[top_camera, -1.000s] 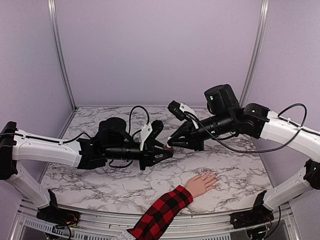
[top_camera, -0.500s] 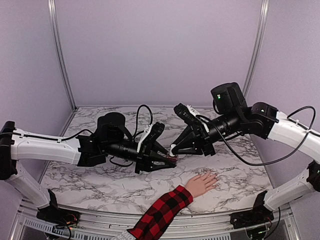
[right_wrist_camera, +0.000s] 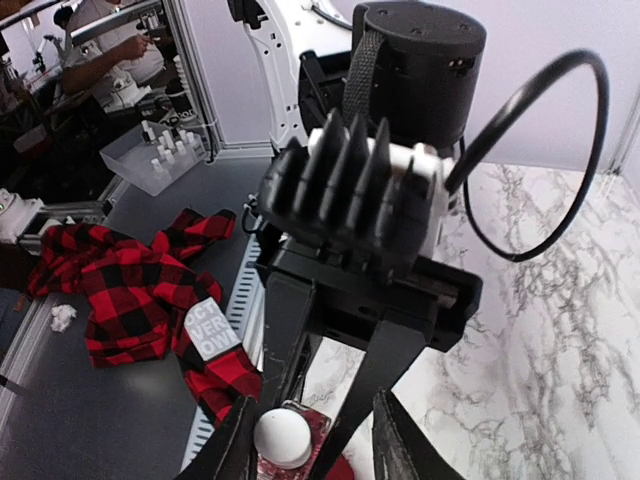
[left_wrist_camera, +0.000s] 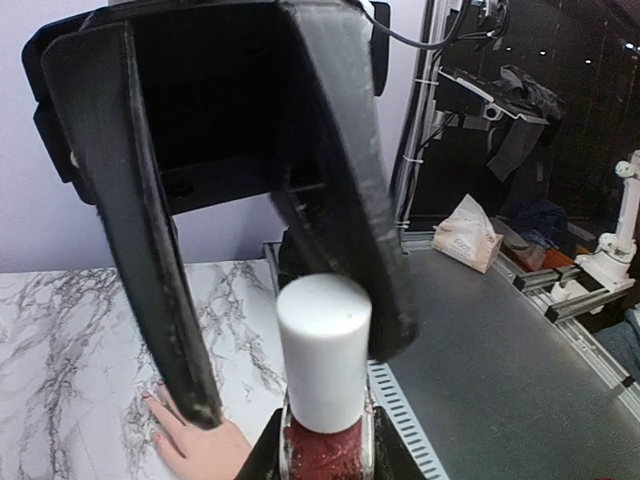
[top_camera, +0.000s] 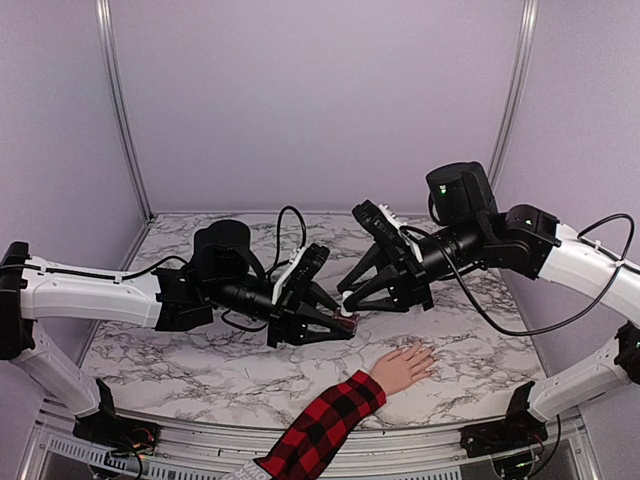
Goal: Paint the nails
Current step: Unscrew the nail polish bottle cap from the nail polish bottle.
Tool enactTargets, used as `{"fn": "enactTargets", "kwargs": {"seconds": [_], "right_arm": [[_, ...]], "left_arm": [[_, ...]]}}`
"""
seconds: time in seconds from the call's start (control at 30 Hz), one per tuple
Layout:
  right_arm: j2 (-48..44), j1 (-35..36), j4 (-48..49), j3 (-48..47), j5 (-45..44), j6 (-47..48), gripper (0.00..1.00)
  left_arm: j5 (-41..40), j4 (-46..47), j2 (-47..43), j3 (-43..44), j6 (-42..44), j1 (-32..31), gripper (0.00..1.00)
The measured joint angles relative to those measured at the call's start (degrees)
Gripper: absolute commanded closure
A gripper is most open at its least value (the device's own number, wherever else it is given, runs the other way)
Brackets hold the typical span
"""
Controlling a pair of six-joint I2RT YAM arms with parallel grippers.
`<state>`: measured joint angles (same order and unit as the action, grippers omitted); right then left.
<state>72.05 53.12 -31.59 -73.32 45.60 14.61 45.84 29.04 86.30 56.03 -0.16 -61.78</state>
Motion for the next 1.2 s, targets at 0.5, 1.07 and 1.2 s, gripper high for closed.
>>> {"fn": "enactTargets", "kwargs": {"seconds": [0.5, 1.07, 1.2], "right_arm": [[-3.1, -0.04, 6.75, 0.0, -13.25, -5.4, 0.38], [2.23, -0.04, 5.18, -4.04, -34.47, -18.67, 0.51], [4.87, -0.04, 4.44, -4.85, -35.43, -20.65, 0.55]], "left_arm": [[-23.41, 0.07, -3.41, -2.89, 3.39, -1.03, 1.0], [-47.74, 0.07, -1.53, -2.89, 3.67, -1.07, 1.0], [-50.49, 0.04, 0.63, -2.89, 3.72, -1.18, 1.0]]}}
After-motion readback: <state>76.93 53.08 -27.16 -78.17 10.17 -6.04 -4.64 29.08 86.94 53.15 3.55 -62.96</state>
